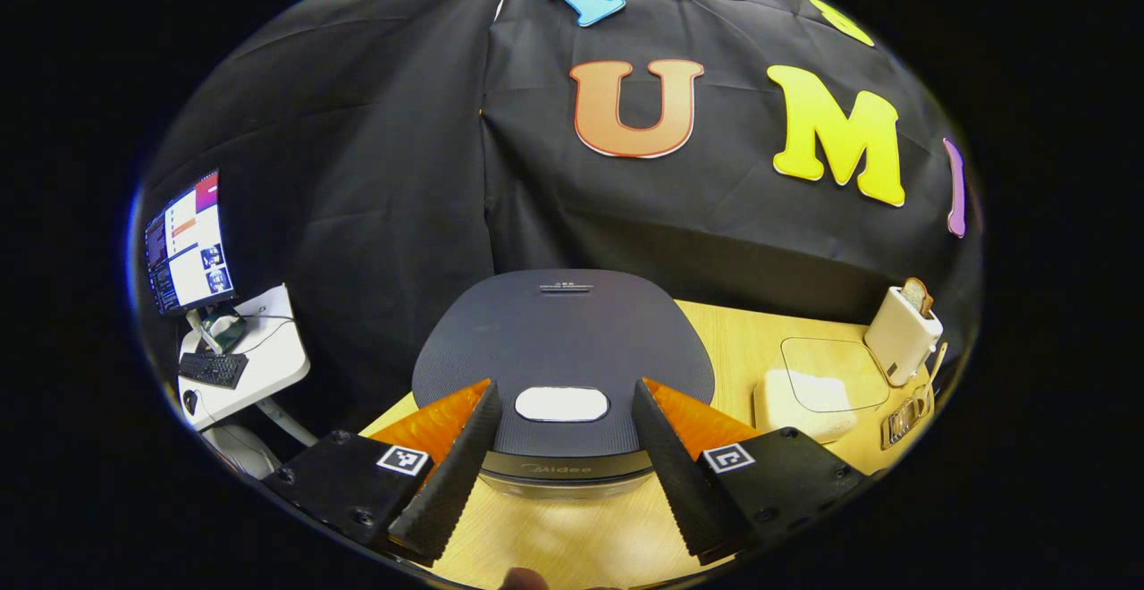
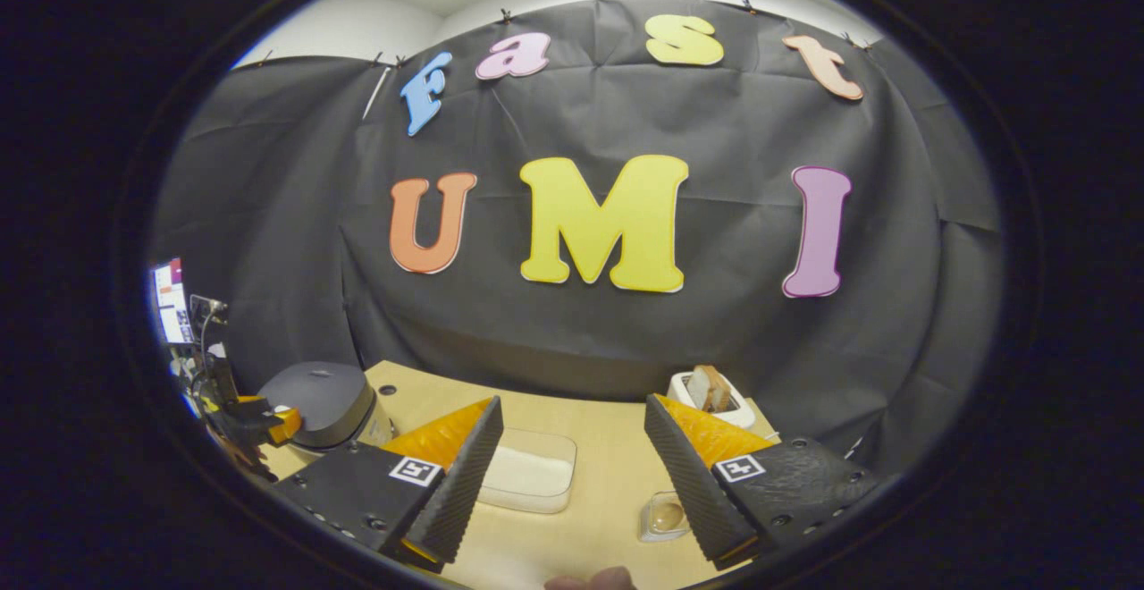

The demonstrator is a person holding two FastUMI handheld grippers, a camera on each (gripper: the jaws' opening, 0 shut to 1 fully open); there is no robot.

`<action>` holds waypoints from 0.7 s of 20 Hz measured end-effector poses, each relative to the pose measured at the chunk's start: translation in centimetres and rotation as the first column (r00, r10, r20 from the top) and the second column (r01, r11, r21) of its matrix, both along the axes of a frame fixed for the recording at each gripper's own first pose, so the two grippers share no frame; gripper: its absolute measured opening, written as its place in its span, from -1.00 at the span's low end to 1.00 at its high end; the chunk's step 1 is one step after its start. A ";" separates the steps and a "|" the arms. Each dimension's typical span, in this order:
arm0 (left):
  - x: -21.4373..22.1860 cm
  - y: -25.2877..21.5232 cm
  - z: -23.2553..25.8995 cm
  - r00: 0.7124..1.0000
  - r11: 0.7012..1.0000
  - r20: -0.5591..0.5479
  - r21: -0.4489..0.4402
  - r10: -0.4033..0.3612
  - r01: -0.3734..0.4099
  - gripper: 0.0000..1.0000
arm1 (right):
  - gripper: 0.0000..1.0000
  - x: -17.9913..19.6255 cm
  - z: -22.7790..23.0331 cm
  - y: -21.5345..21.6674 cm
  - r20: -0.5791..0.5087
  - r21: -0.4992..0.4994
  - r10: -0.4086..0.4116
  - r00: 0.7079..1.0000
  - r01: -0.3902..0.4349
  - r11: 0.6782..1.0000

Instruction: Close the left gripper, press the button to open the rice cooker; take a wooden spoon from the chopstick holder with the right hand, scoop a spoonful of rice and pour it into the rice cooker, then put the wooden spoon back into the chopstick holder.

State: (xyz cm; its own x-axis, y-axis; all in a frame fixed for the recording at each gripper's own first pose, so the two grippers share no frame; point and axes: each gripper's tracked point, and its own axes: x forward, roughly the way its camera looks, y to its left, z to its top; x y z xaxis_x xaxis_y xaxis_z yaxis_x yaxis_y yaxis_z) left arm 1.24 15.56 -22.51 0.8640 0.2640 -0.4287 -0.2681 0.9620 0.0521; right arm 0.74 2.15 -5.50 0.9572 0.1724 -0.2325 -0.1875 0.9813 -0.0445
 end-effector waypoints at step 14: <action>0.2 -0.4 -0.3 0.993 0.997 0.114 0.071 -0.022 0.014 0.89 | 0.92 -0.8 -1.1 2.0 -0.029 0.013 0.024 0.999 -0.023 1.000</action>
